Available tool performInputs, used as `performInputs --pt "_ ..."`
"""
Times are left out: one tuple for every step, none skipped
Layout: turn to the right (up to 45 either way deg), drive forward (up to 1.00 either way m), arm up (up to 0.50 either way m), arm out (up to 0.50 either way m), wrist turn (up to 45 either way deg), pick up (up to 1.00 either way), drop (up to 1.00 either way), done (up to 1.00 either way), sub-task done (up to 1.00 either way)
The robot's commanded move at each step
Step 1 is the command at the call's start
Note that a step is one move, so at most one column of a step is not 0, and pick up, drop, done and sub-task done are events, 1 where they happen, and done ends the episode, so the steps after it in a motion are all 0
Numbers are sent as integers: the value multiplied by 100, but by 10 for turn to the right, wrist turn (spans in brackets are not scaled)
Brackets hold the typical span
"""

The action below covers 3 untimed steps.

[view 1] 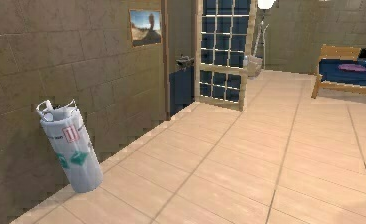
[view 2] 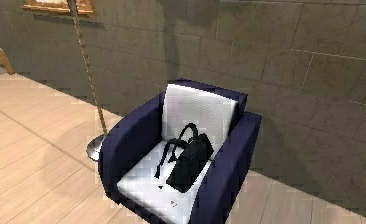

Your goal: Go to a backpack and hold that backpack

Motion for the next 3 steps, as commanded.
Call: performInputs --pt "0 0 50 0 0 0 0 0 0" --pt "0 0 28 0 0 0 0 0 0" --pt "0 0 0 44 0 0 0 0 0"
